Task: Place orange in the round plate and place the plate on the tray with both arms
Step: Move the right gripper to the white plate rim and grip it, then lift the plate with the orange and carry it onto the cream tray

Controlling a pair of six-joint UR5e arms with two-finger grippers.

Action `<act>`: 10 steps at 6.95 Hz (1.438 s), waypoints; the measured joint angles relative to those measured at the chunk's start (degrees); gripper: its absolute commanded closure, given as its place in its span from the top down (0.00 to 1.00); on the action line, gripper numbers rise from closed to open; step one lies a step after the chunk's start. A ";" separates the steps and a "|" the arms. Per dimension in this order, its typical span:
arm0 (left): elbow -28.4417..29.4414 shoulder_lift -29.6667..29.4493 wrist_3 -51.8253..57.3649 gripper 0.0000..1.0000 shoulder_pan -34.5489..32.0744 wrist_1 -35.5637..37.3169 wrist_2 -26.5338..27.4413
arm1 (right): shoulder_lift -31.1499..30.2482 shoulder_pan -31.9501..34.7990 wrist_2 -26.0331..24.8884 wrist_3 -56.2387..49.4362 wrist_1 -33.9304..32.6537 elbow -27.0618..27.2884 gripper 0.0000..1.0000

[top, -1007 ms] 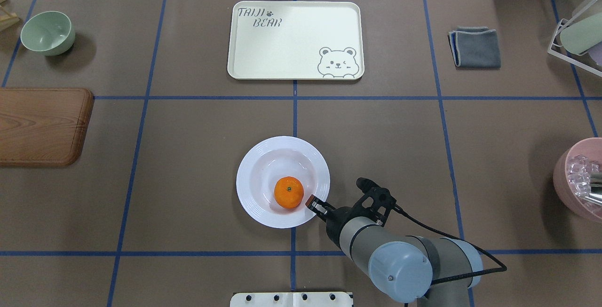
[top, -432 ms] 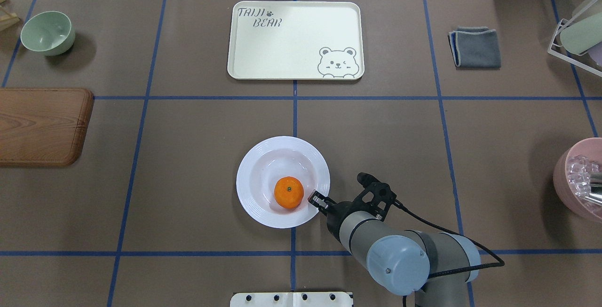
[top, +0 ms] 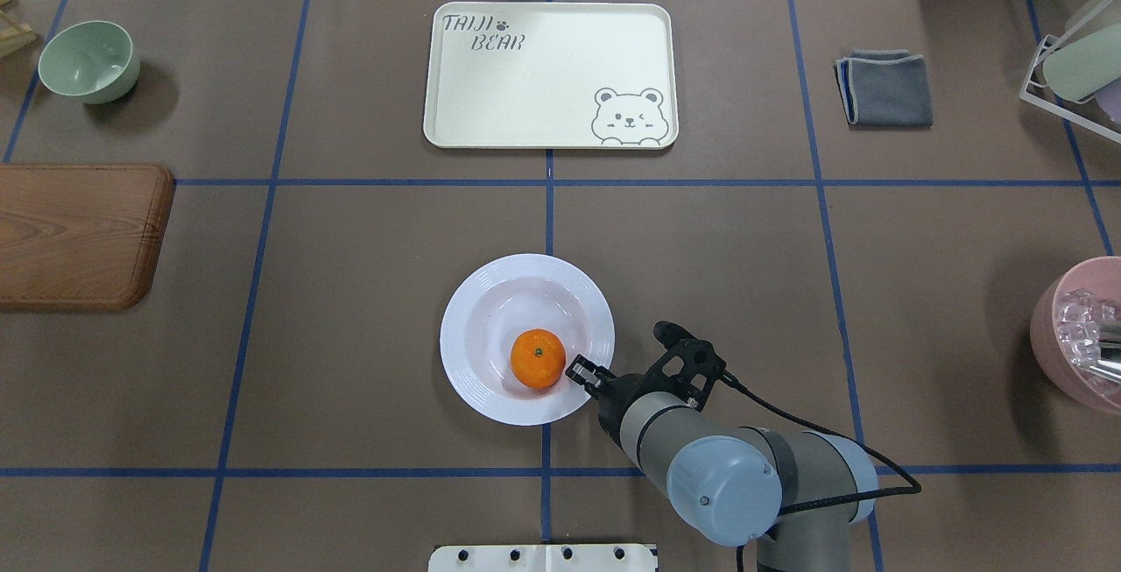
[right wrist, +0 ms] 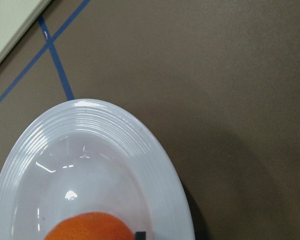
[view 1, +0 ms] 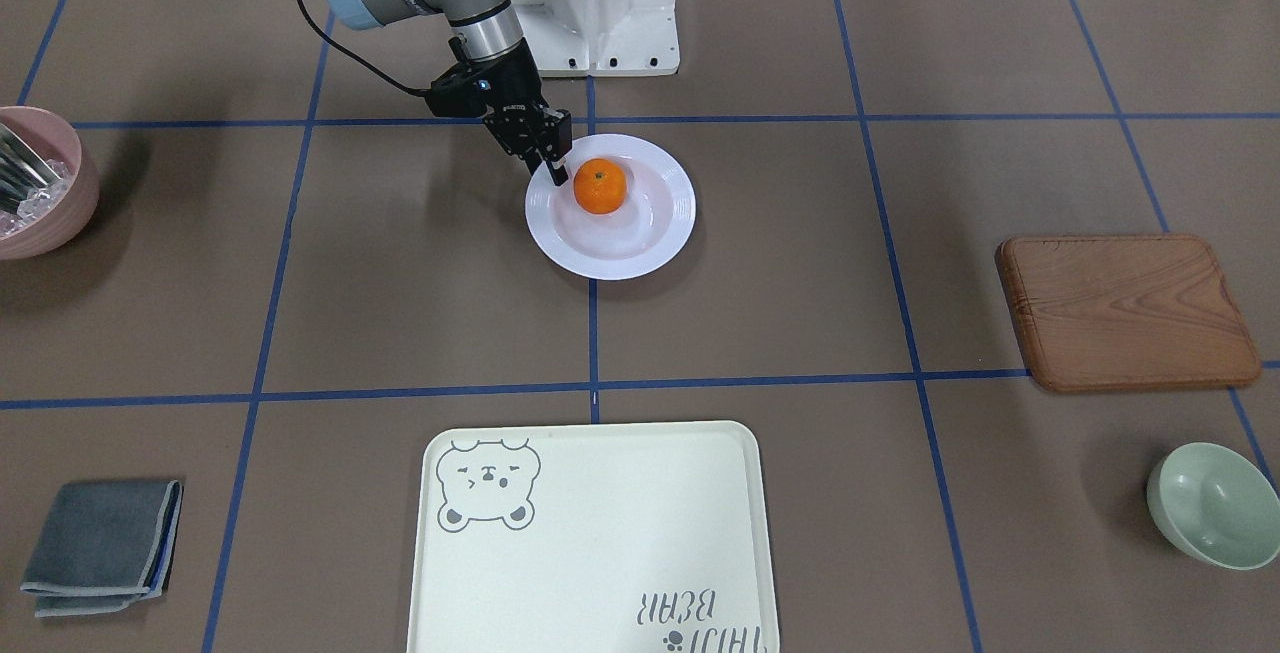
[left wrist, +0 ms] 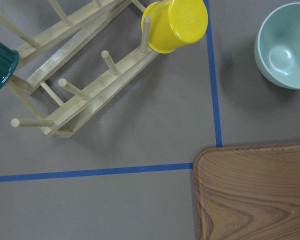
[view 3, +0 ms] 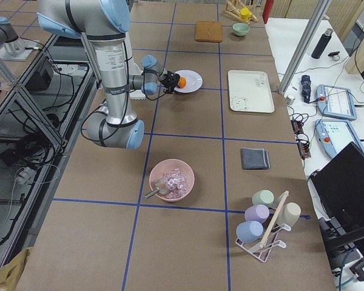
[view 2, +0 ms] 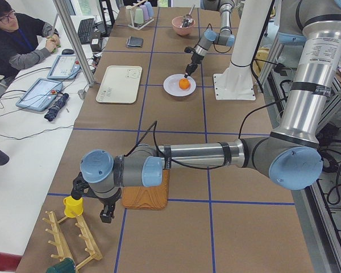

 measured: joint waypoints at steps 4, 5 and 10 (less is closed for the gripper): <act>0.00 0.19 0.00 0.99 0.00 -0.07 -0.03 | 0.39 -0.03 0.00 -0.14 -0.29 -0.66 0.00; 0.00 0.19 0.00 0.99 0.00 -0.07 -0.03 | 0.39 -0.01 0.00 -0.11 -0.29 -0.66 0.00; -0.22 0.44 0.00 0.99 0.00 -0.09 -0.03 | 0.34 0.75 -2.71 2.16 0.12 2.81 0.00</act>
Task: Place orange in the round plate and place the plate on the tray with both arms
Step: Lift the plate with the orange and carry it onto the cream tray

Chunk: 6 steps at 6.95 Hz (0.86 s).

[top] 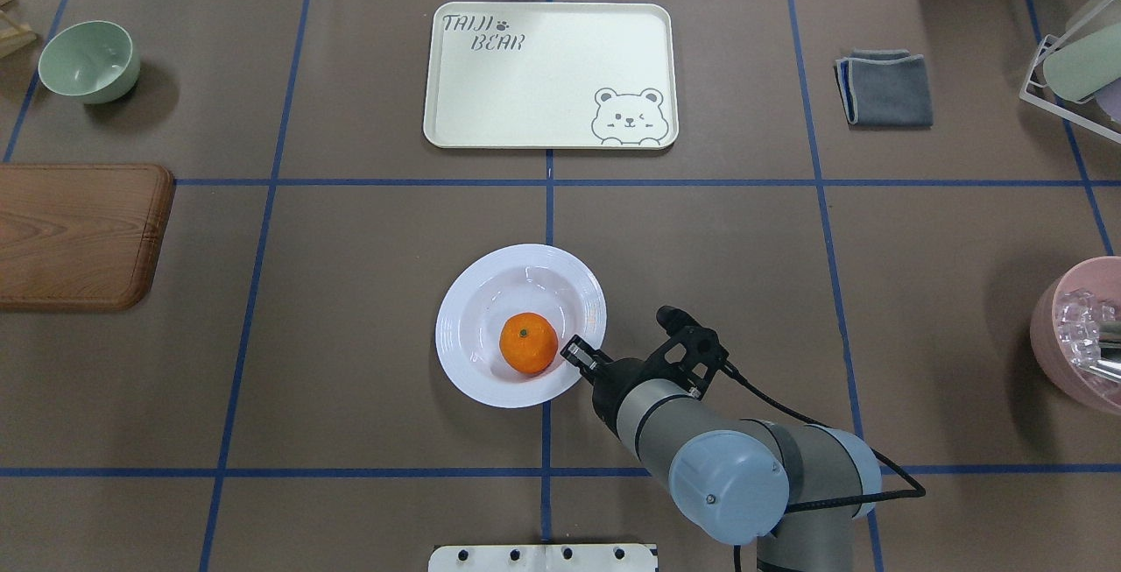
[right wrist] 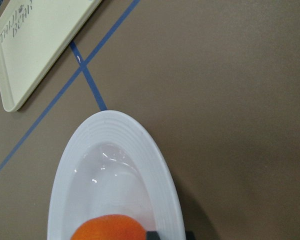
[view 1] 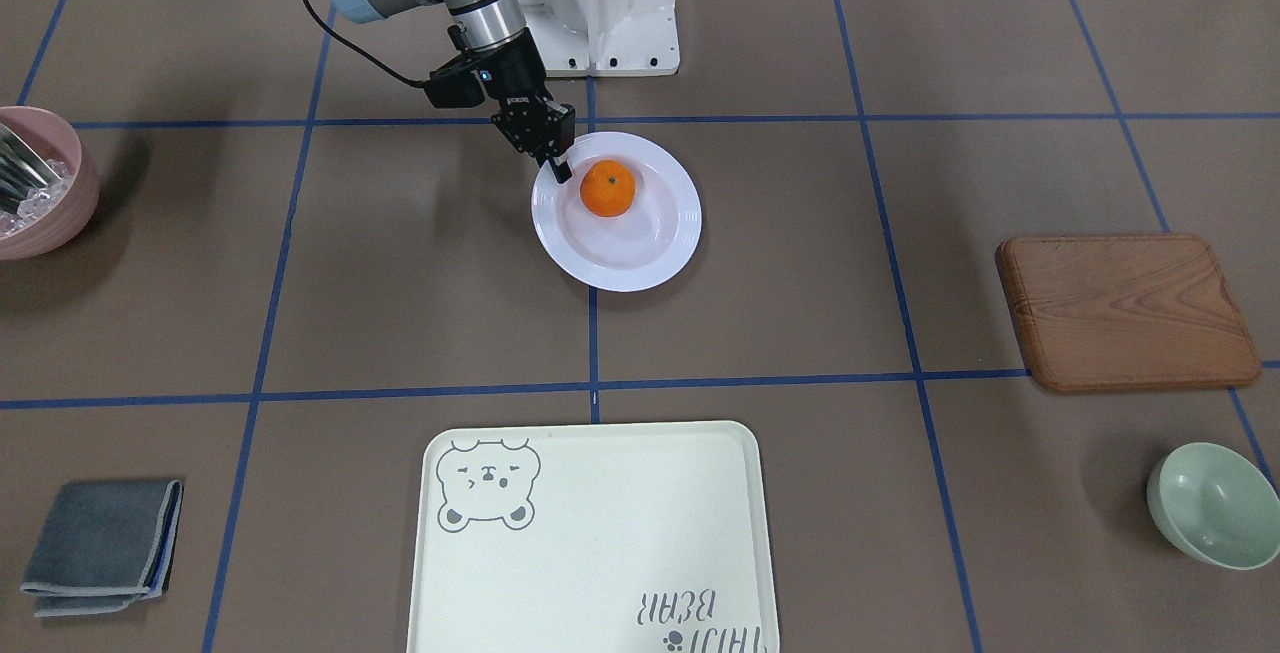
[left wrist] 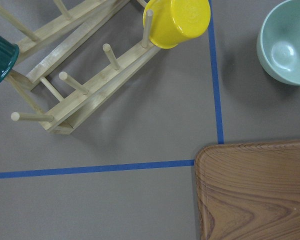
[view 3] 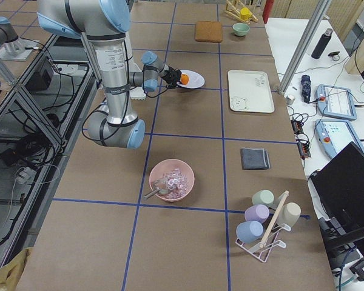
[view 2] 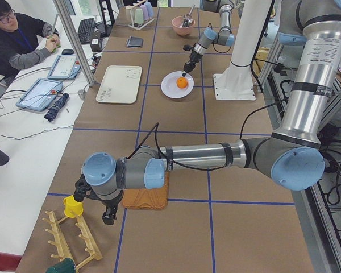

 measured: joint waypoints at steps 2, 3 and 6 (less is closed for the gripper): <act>-0.91 0.97 0.00 0.99 0.00 -0.05 -0.06 | -0.09 0.52 -0.68 0.75 0.06 2.12 0.00; -1.21 1.16 0.00 0.99 0.00 -0.06 -0.06 | -0.16 1.08 -0.74 1.17 0.09 3.49 0.00; -1.41 1.24 0.00 0.99 0.00 -0.06 -0.08 | -0.01 5.00 -0.04 1.31 0.04 6.02 0.00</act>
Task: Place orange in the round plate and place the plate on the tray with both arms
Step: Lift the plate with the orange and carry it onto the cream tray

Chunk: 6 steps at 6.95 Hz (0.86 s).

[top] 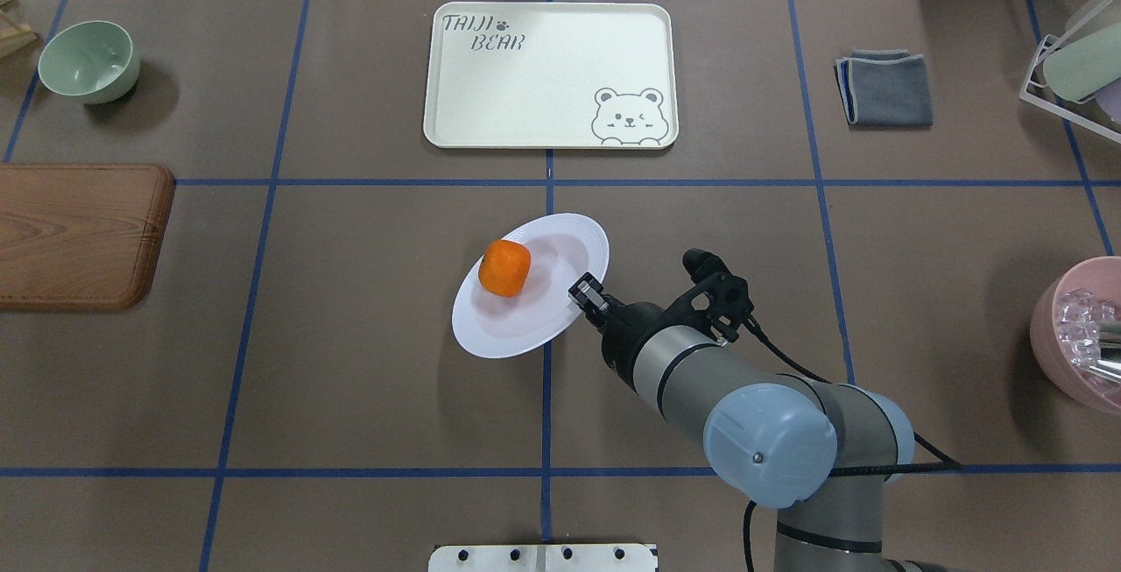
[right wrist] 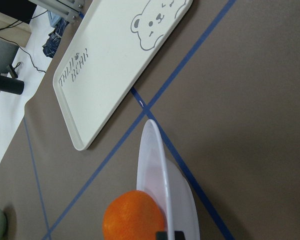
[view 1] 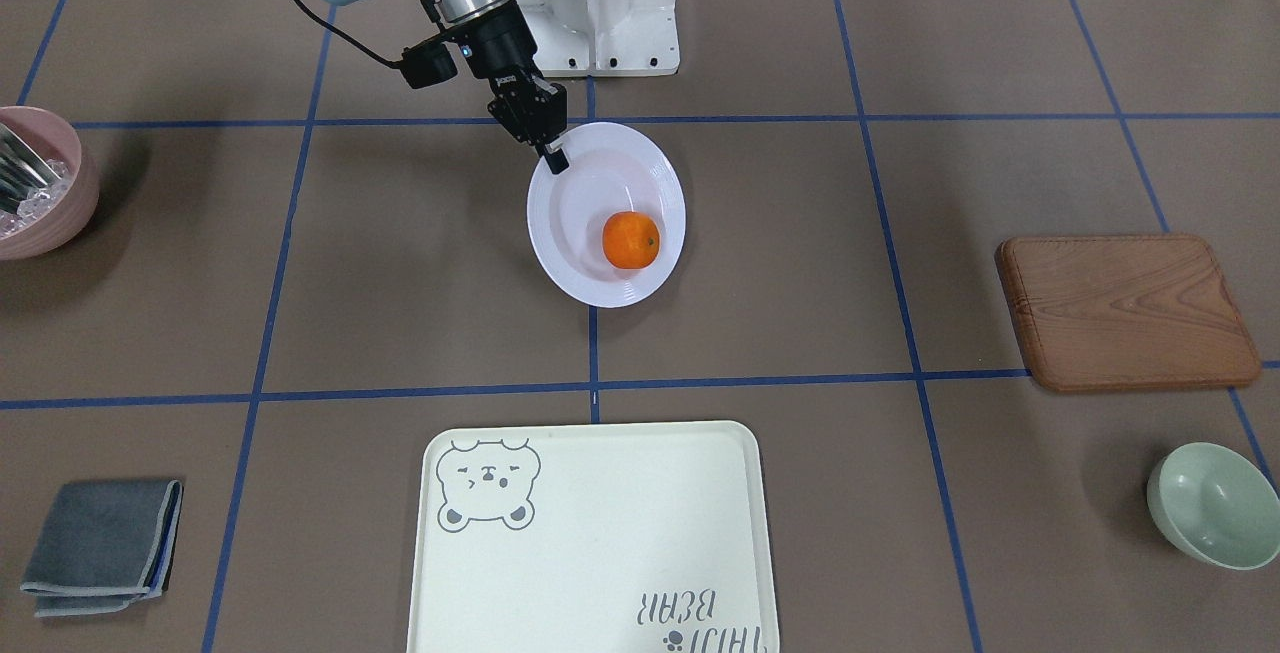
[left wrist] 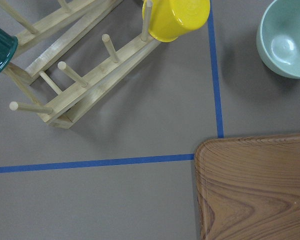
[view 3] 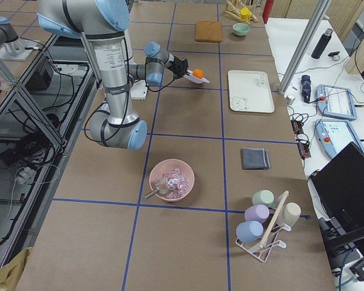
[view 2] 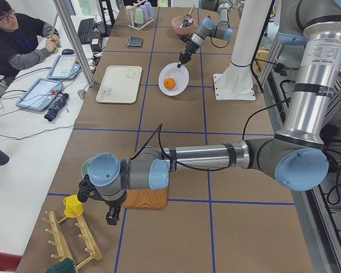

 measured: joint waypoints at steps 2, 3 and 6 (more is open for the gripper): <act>-0.03 0.00 0.00 0.99 0.00 0.00 0.05 | 0.43 3.71 2.30 -0.05 0.00 0.55 0.00; -0.03 0.01 0.00 0.99 0.00 0.00 0.05 | 0.96 6.62 4.74 -0.11 -0.27 0.38 0.00; -0.34 0.03 -0.04 0.99 0.00 -0.02 0.01 | 7.11 17.61 13.59 -0.43 -1.27 -7.93 0.00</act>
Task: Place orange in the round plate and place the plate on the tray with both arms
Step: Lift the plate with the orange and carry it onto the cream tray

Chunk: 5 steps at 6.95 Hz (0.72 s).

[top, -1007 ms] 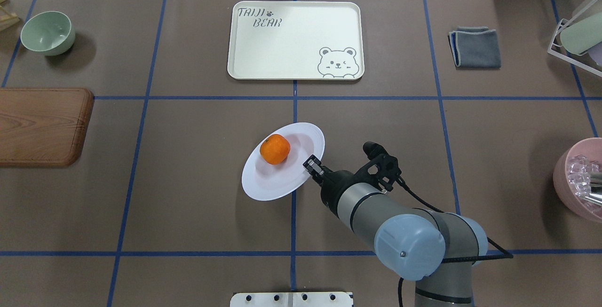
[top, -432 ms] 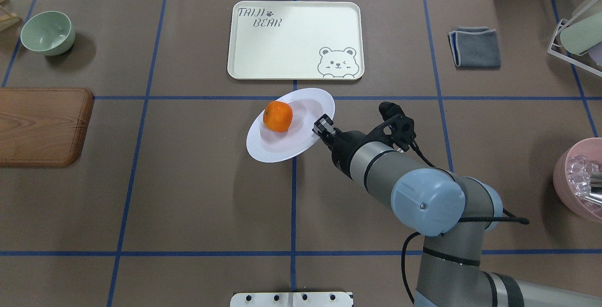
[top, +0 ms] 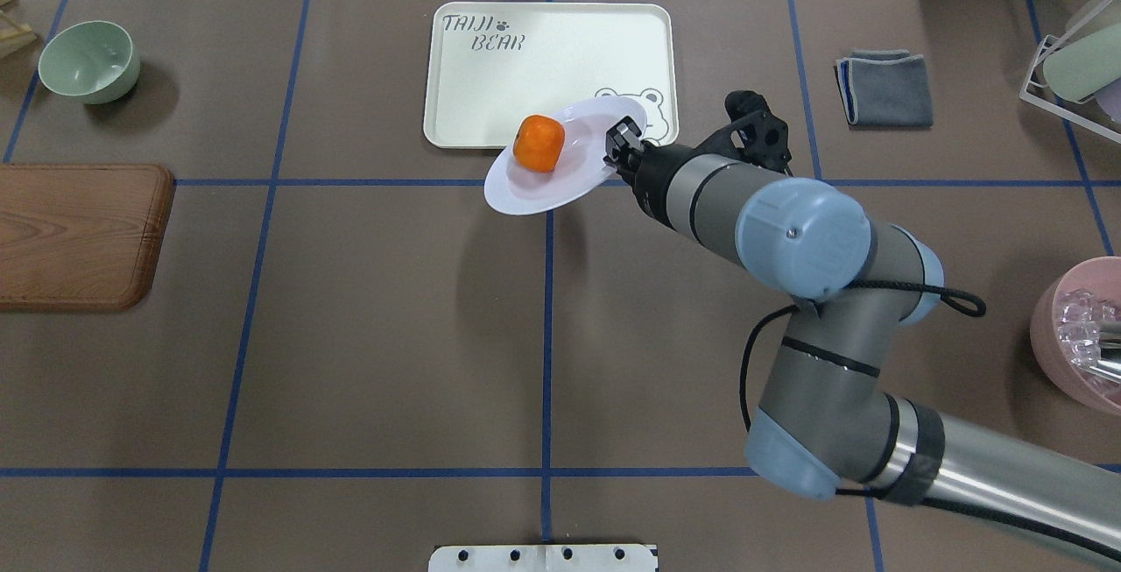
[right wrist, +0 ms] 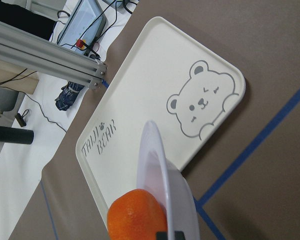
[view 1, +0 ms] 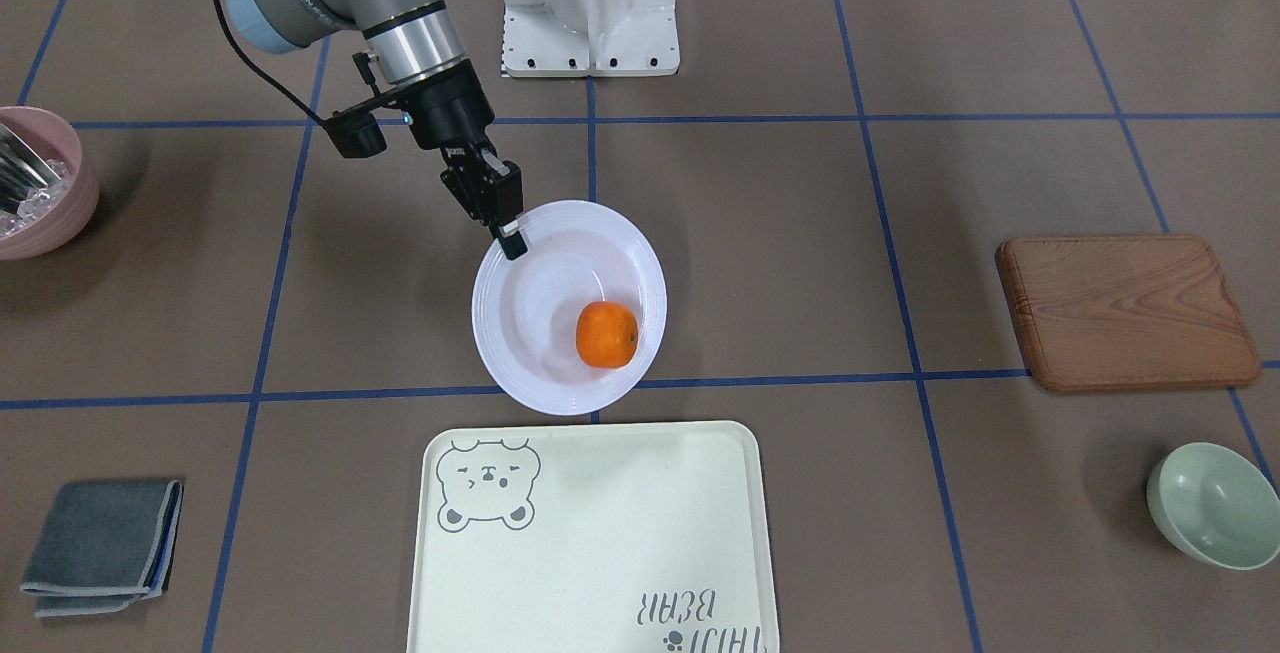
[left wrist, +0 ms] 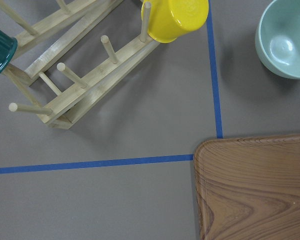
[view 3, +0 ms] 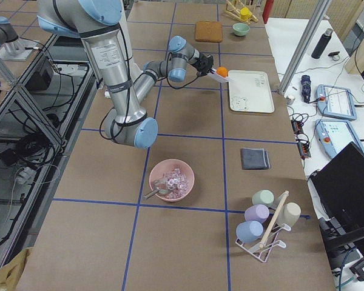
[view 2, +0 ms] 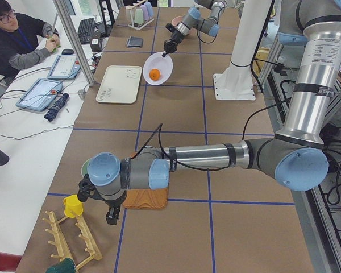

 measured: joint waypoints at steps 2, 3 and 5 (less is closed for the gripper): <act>-0.49 0.37 0.01 0.99 0.00 -0.06 0.00 | 9.83 6.27 3.52 0.03 -0.17 -13.96 0.00; -1.12 0.80 -0.04 0.99 0.00 -0.06 -0.01 | 15.01 8.12 4.39 0.08 -0.08 -21.37 0.00; -1.65 1.15 -0.18 0.99 0.02 -0.07 -0.36 | 22.66 10.00 4.75 2.04 2.62 -33.49 0.00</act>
